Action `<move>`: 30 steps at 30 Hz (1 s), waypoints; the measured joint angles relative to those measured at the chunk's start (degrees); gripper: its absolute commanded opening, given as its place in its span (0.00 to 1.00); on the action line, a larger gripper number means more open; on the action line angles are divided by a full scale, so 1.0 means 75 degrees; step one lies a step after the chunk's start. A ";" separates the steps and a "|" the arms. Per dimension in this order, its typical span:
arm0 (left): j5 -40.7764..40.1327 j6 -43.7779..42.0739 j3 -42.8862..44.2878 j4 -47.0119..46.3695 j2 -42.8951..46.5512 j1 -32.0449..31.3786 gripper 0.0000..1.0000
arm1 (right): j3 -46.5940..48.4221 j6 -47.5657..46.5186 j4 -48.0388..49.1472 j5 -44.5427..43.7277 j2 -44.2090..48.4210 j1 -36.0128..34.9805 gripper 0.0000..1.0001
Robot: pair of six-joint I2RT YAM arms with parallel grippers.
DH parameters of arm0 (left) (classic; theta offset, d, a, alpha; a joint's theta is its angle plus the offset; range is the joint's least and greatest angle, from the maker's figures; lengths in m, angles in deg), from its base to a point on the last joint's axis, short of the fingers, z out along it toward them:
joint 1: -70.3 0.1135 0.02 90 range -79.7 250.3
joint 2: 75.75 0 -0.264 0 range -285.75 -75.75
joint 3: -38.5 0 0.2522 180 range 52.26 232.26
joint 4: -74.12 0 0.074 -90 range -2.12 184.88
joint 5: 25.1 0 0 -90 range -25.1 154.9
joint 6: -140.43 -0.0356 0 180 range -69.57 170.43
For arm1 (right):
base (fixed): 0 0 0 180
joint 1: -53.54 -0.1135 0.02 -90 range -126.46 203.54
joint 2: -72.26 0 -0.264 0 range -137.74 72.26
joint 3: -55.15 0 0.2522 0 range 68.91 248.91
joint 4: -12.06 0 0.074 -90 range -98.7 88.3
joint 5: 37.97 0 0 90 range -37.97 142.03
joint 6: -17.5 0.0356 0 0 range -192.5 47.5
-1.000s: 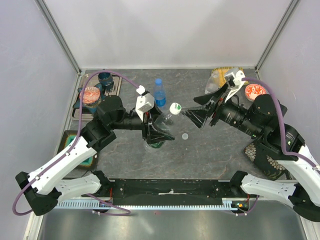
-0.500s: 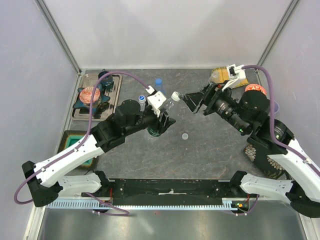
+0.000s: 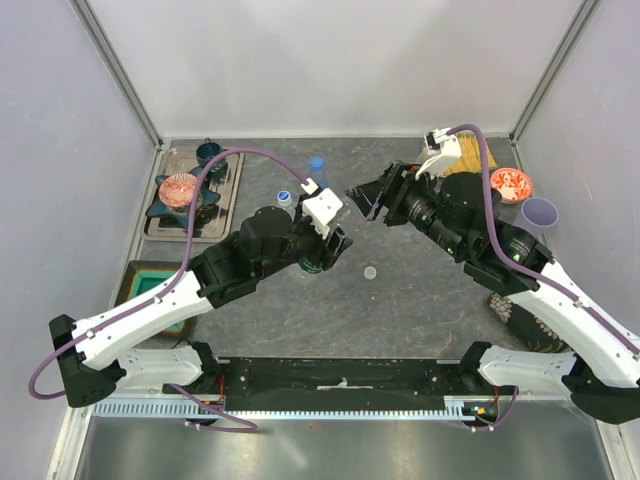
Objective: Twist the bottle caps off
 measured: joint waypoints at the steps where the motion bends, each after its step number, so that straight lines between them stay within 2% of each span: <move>1: -0.0006 -0.0003 0.0000 0.0000 0.0000 -0.0009 0.28 | 0.0000 0.0015 0.0020 0.0000 -0.0009 0.0000 0.65; 12: -0.0029 -0.0026 0.0000 -0.0003 0.0000 -0.0099 0.28 | -0.0242 0.0020 0.0146 -0.0012 -0.0061 0.0000 0.55; 15: -0.0038 -0.0026 0.0000 -0.0003 0.0000 -0.0108 0.28 | -0.0277 0.0020 0.0152 -0.0023 -0.0073 0.0000 0.49; 18: -0.0076 -0.0026 0.0000 0.0003 -0.0006 -0.0134 0.28 | -0.0323 0.0058 0.0251 -0.0003 -0.0070 -0.0003 0.36; 19: -0.0082 -0.0026 0.0000 0.0000 -0.0006 -0.0134 0.28 | -0.0341 0.0050 0.0286 -0.0015 -0.0067 -0.0012 0.24; 22: -0.0128 -0.0026 0.0000 0.0000 -0.0009 -0.0140 0.27 | -0.0414 0.0015 0.0364 -0.0023 -0.0038 -0.0009 0.00; 30: 0.0219 -0.0105 -0.0032 0.0006 0.0009 -0.0160 0.24 | -0.0874 -0.0192 0.0629 0.0146 0.0361 -0.0009 0.00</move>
